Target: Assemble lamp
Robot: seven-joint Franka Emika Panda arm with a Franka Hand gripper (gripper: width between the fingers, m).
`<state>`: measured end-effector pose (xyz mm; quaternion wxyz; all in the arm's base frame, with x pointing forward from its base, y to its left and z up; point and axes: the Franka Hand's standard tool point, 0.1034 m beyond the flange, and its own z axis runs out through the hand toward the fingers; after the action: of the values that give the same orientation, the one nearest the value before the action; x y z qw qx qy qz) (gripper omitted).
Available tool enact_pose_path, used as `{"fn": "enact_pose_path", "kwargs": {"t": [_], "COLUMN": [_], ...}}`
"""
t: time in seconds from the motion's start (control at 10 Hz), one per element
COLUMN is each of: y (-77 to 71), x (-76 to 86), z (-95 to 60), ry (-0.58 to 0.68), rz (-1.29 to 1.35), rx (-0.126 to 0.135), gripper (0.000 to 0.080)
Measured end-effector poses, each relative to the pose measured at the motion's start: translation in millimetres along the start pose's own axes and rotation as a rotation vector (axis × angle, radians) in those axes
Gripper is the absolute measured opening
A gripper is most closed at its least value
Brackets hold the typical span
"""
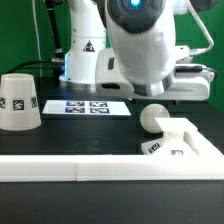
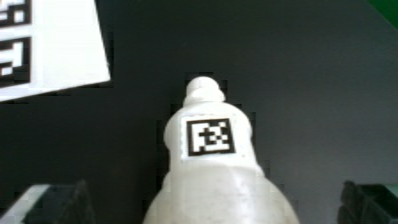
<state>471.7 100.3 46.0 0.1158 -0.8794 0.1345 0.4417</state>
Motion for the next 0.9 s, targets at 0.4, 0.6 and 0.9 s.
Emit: {"fn": "enact_pose_path", "kwargs": {"t": [0.4, 0.6, 0.9], "y": [-0.5, -4.0, -8.0], "x": [8.2, 12.4, 15.8], "z": [13.4, 24.7, 30.5], "ry": [0.031, 0.047, 0.062], "rz": [0.004, 0.003, -0.003], "rx": [-0.003, -0.011, -0.017], "gripper": [0.0698, 0.0698, 0.0698]}}
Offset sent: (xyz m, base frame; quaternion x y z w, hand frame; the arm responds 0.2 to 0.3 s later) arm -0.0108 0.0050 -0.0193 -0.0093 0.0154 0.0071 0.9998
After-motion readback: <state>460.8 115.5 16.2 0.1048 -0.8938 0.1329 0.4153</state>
